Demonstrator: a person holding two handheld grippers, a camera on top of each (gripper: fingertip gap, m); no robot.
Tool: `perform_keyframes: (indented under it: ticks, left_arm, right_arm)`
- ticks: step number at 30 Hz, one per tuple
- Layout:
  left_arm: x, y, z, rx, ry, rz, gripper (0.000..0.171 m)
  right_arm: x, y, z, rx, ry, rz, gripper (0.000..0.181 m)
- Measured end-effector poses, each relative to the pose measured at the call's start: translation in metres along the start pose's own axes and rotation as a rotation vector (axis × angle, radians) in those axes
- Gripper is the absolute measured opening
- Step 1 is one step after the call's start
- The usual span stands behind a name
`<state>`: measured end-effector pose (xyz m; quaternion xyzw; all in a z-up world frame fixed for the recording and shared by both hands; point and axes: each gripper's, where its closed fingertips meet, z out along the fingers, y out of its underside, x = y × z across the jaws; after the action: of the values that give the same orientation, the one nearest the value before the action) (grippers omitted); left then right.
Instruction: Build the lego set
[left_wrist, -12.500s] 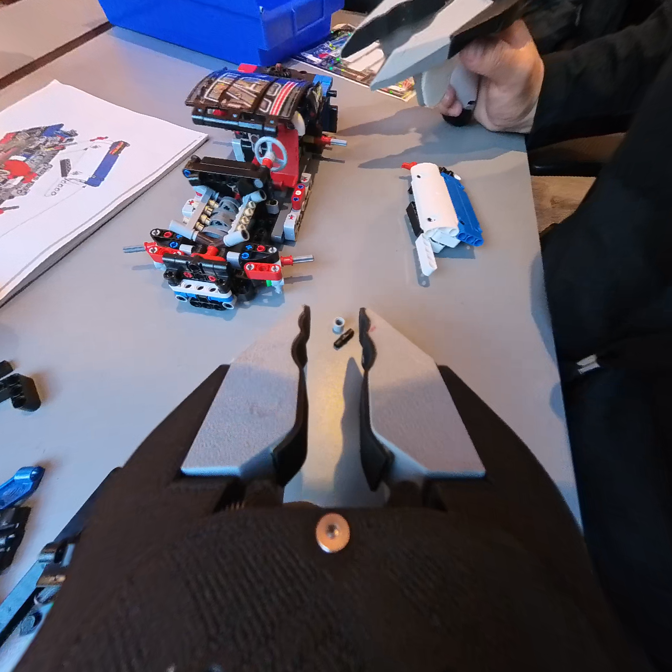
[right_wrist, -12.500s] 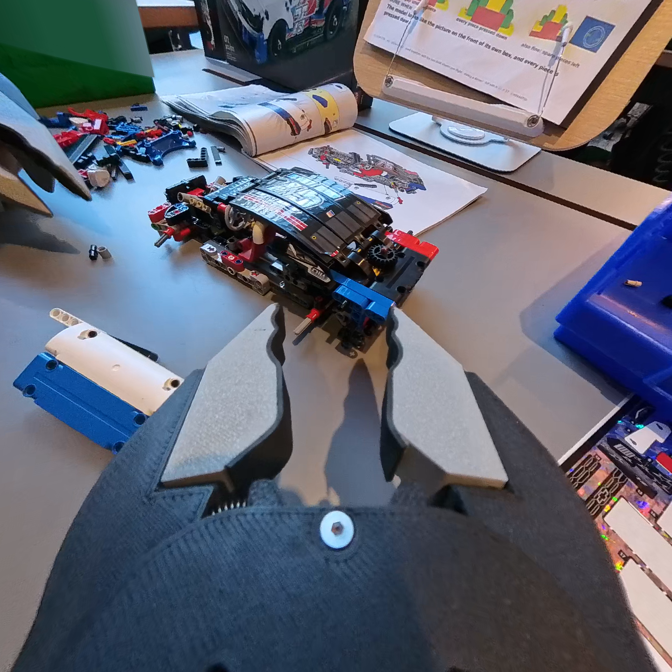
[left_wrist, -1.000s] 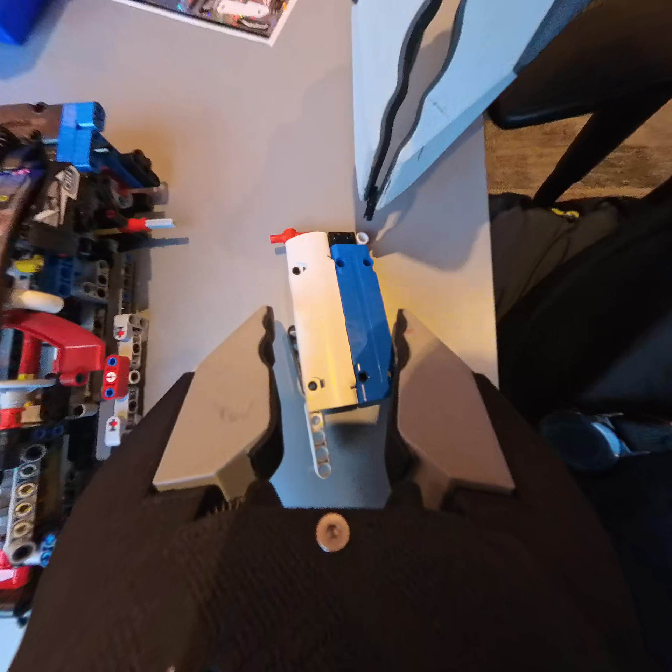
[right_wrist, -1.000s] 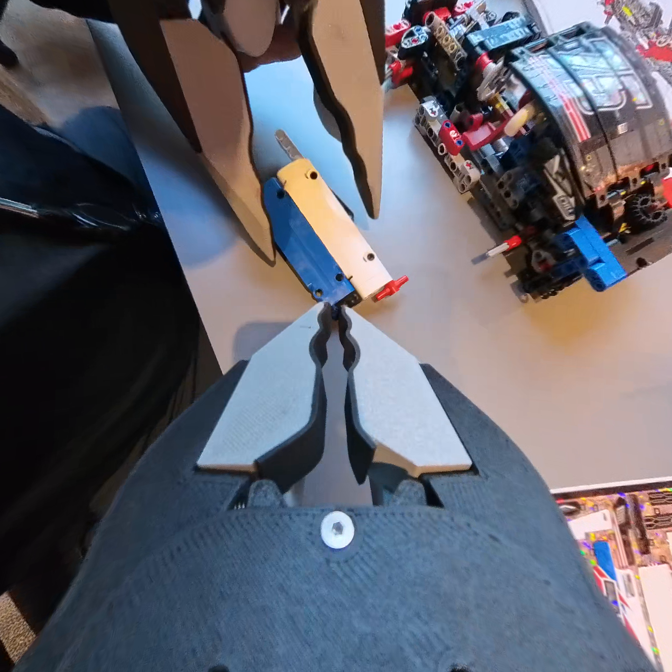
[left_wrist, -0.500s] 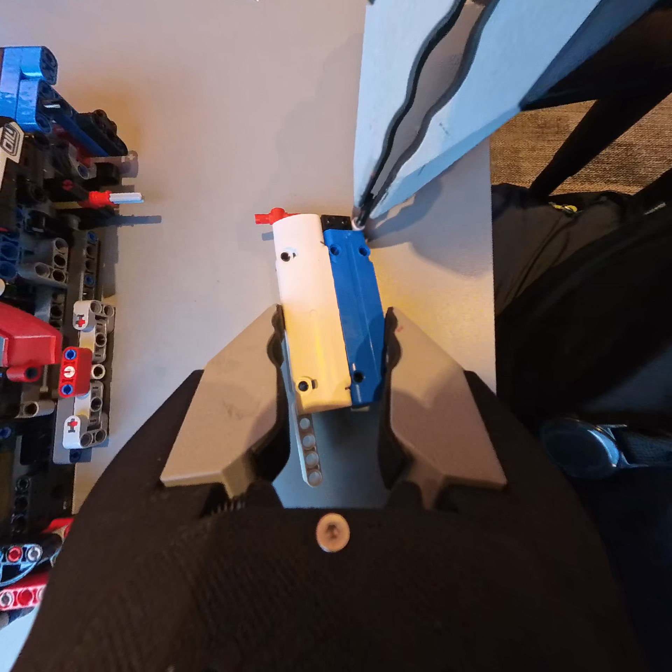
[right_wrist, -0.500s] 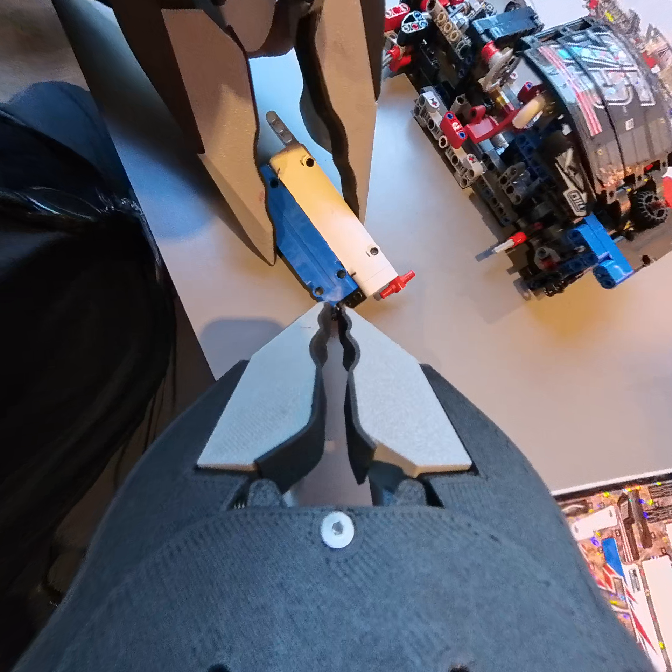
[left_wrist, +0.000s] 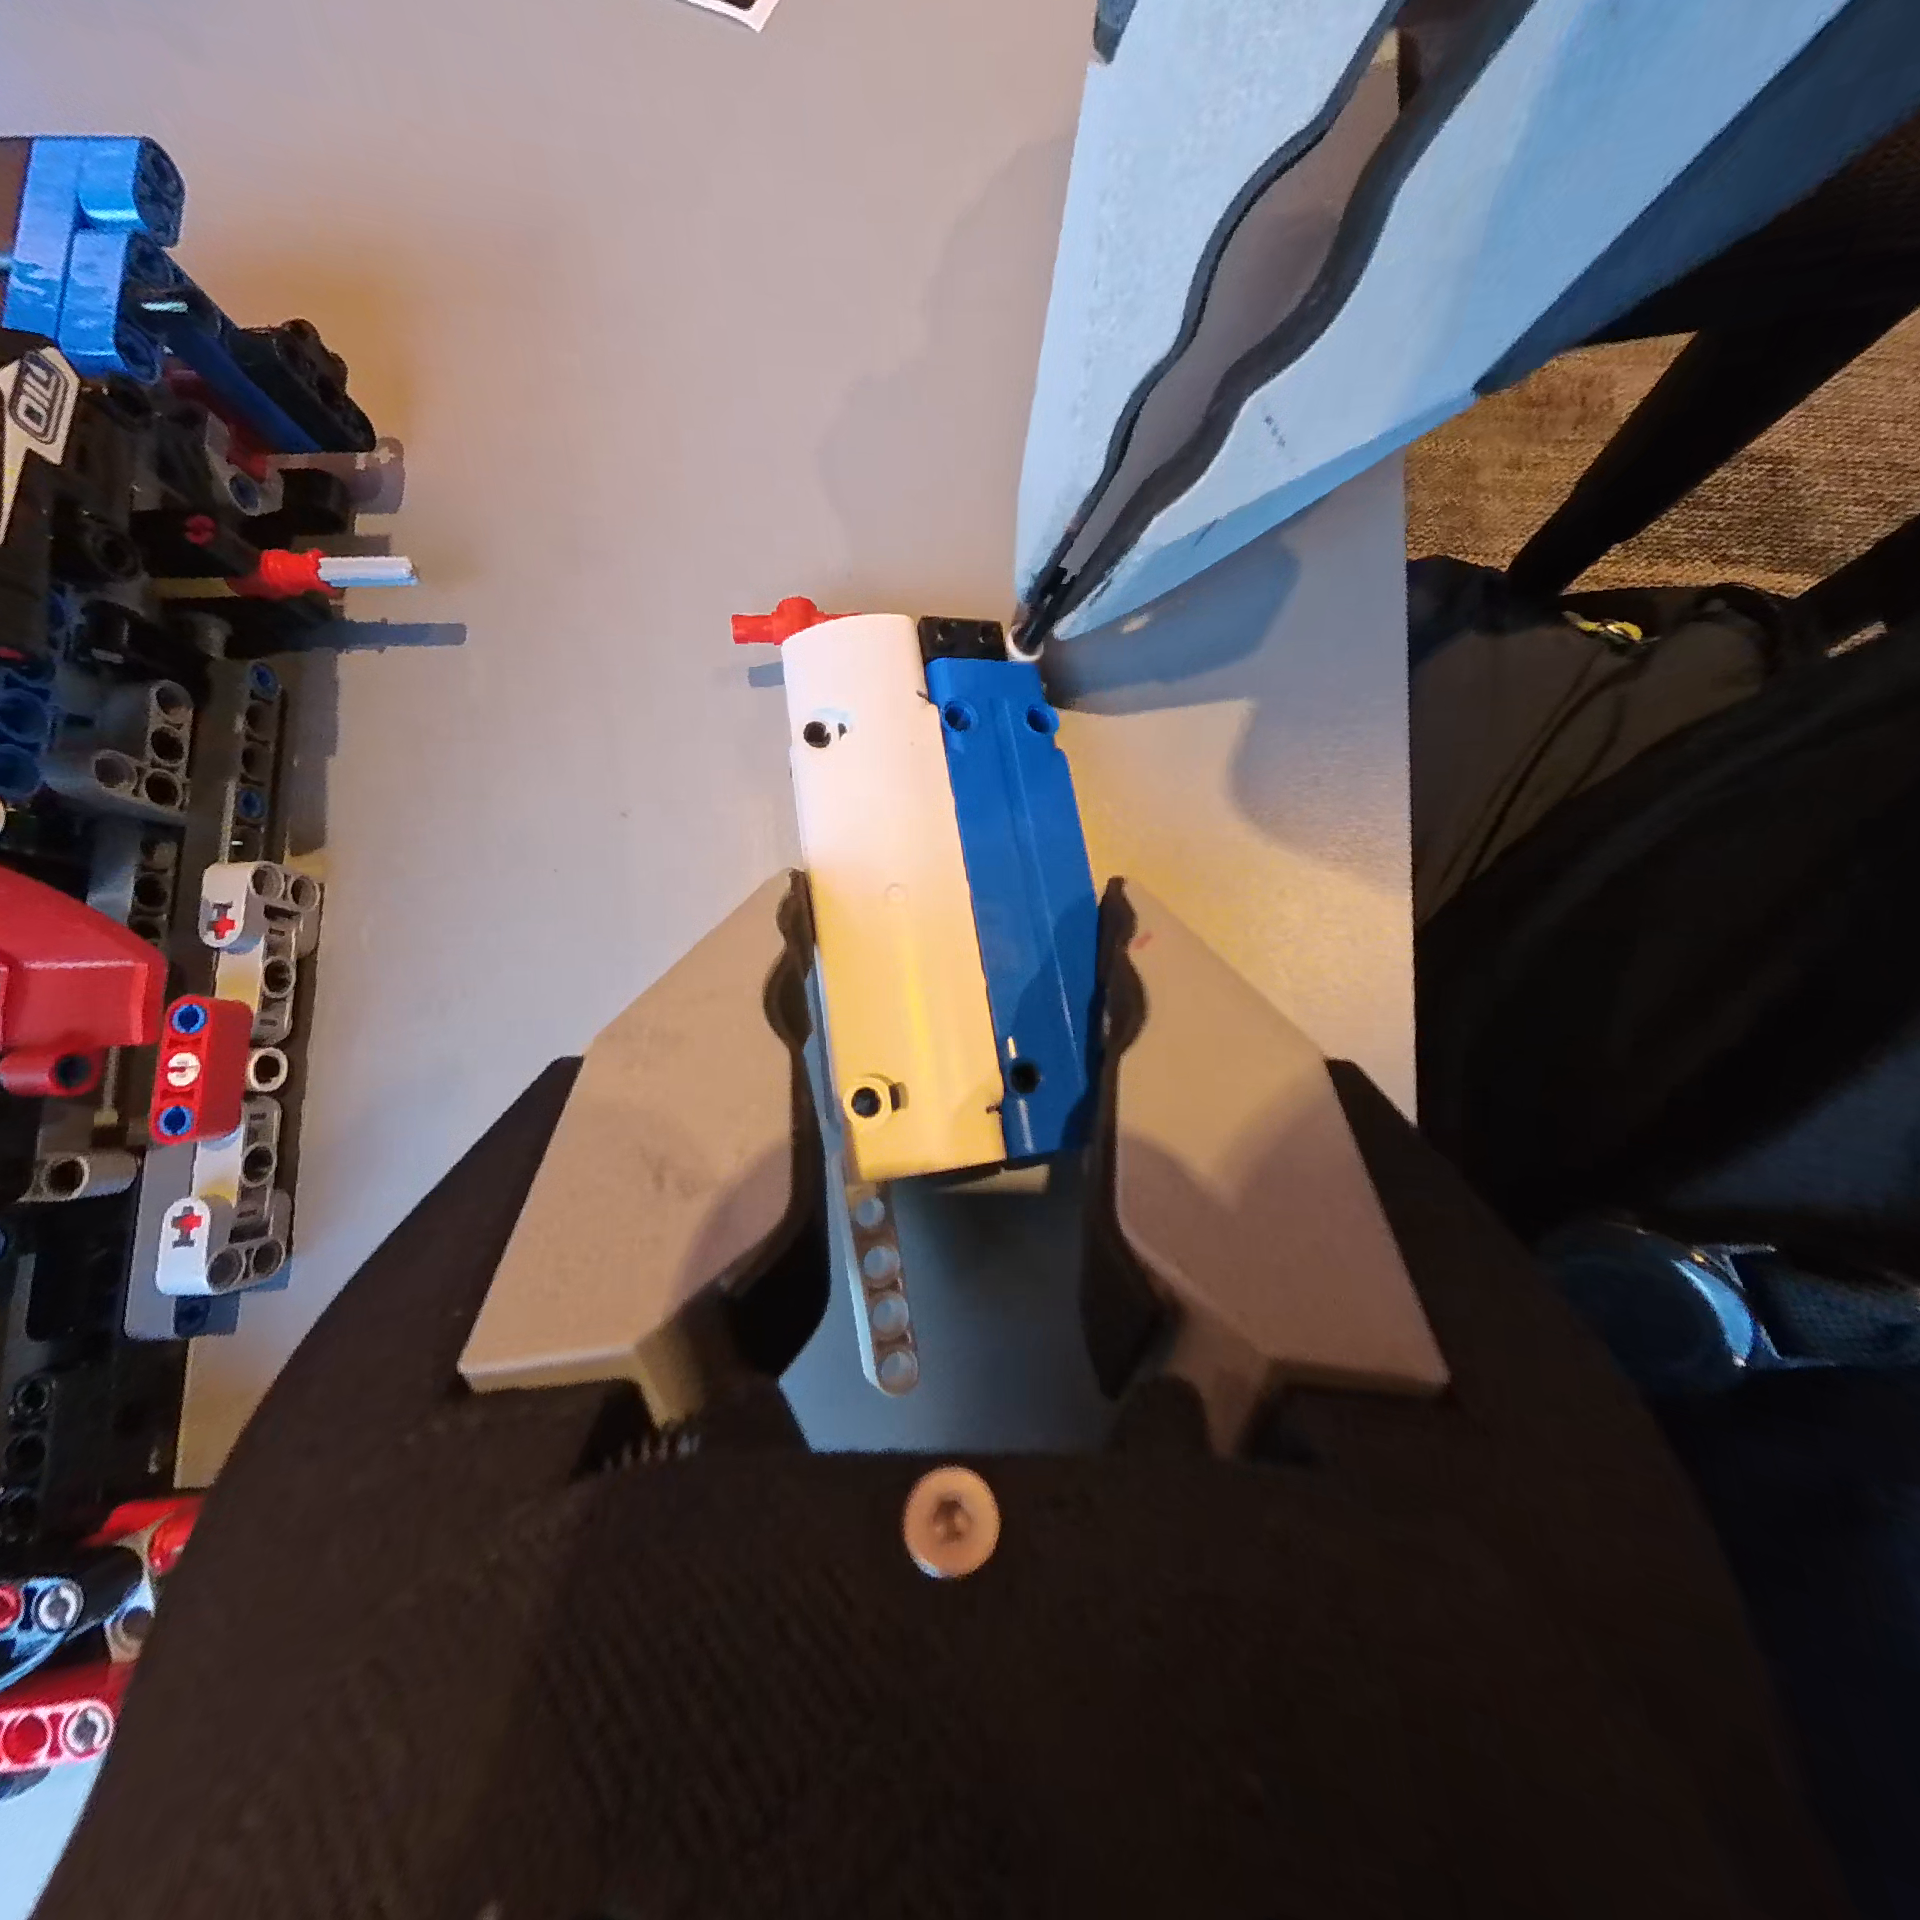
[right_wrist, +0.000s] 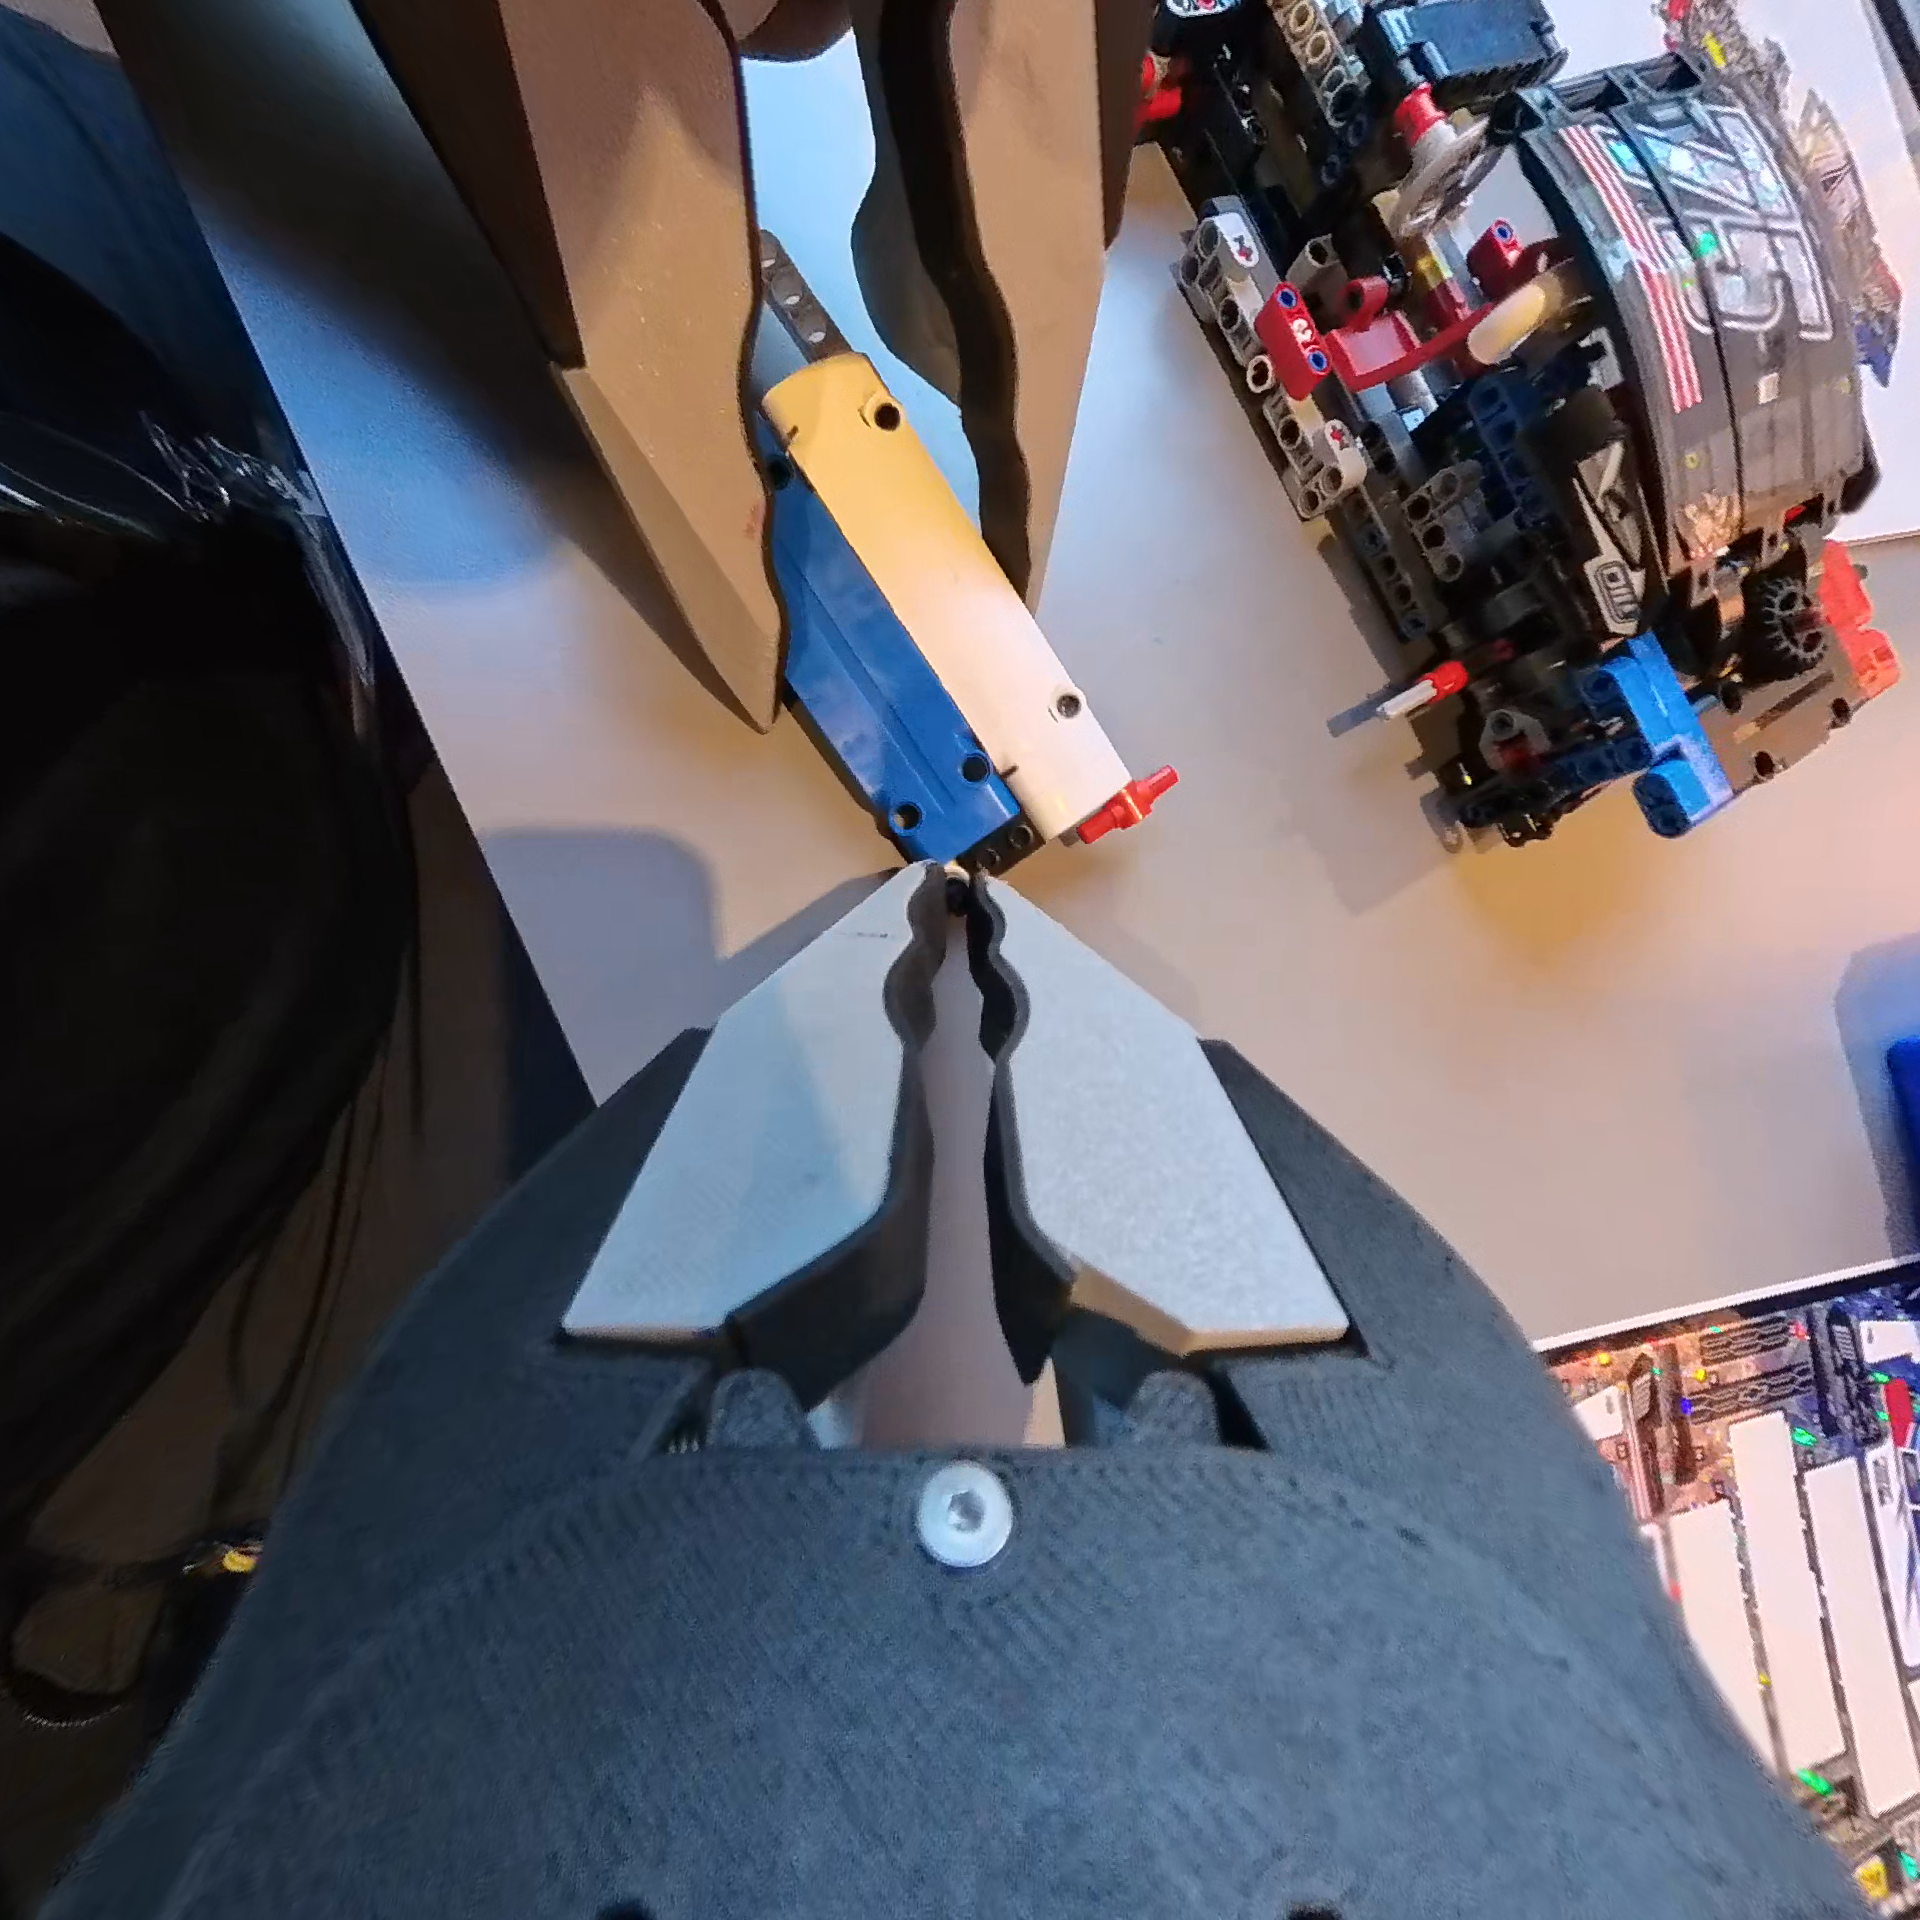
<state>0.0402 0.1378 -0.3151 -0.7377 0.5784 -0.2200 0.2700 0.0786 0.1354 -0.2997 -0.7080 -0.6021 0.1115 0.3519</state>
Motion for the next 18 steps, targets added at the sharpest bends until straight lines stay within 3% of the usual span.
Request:
perform_keyframes:
  ticks: [5,18]
  left_arm:
    - [-0.0001,-0.0006,0.0004,0.010,0.000,-0.008,0.053]
    - [-0.0006,-0.0007,0.0006,0.020,0.002,-0.015,0.053]
  right_arm:
    - [0.0005,0.0009,0.0001,-0.019,0.009,-0.027,0.001]
    - [0.0004,0.0023,0.0008,-0.112,0.062,-0.323,0.001]
